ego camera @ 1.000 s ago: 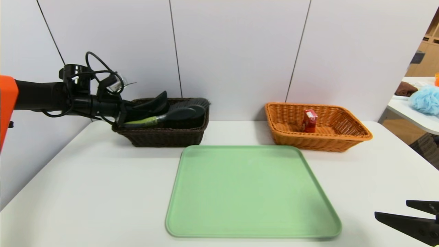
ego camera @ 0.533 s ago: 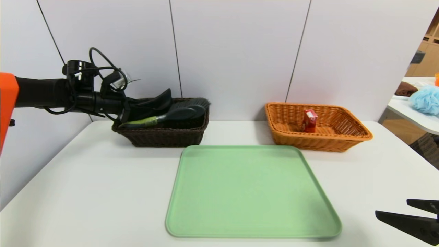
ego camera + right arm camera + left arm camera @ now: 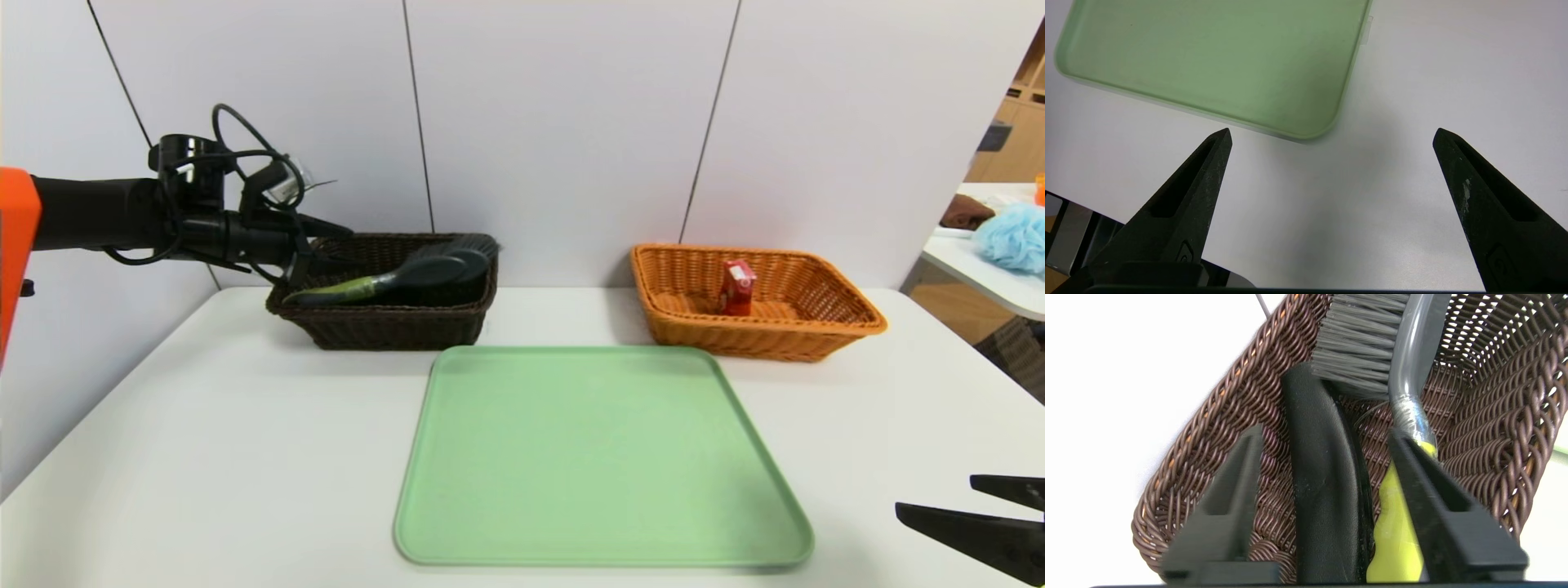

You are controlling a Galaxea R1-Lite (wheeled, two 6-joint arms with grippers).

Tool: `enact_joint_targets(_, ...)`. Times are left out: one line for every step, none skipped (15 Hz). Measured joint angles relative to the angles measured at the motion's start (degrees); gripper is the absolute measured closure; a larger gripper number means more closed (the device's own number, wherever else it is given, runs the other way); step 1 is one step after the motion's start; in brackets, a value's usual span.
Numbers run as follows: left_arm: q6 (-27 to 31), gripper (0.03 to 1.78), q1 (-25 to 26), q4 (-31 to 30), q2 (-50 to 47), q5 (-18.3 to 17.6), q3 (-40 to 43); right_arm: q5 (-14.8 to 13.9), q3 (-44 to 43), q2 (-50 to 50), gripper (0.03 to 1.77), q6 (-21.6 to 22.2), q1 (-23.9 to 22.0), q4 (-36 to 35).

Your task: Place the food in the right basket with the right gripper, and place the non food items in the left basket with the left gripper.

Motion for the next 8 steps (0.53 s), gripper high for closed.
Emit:
enact_joint_targets(-0.4, 0.59, 0.0, 0.0, -0.5, 0.0, 0.0, 0.0, 0.0, 0.0, 0.10, 0.0, 0.0, 0.0)
enact_joint_targets(-1.3, 0.54, 0.0, 0.0, -1.1, 0.0, 0.0, 0.0, 0.0, -0.1, 0.10, 0.0, 0.0, 0.0)
enact_joint_targets(-3.0, 0.48, 0.0, 0.0, -2.2, 0.0, -0.2, 0.0, 0.0, -0.1, 0.10, 0.0, 0.0, -0.2)
enact_joint_targets(-5.5, 0.44, 0.0, 0.2, -3.5, 0.0, -0.4, 0.0, 0.0, -0.2, 0.10, 0.0, 0.0, -0.4)
enact_joint_targets(-8.1, 0.40, -0.3, 0.5, -4.9, 0.1, -0.4, 0.1, -0.1, -0.3, 0.10, 0.0, 0.0, -0.4)
enact_joint_targets(-11.4, 0.37, -0.7, 0.9, -6.8, 0.5, -0.1, 0.1, -0.5, -0.3, 0.10, 0.0, 0.0, -0.4)
enact_joint_targets(-14.9, 0.33, -1.1, 1.2, -8.8, 1.4, 0.3, 0.1, -0.9, -0.6, 0.10, 0.0, 0.0, -0.4)
enact_joint_targets(-17.5, 0.31, -1.4, 1.6, -10.5, 2.6, 0.7, 0.1, -1.4, -1.0, 0.10, 0.0, 0.0, -0.4)
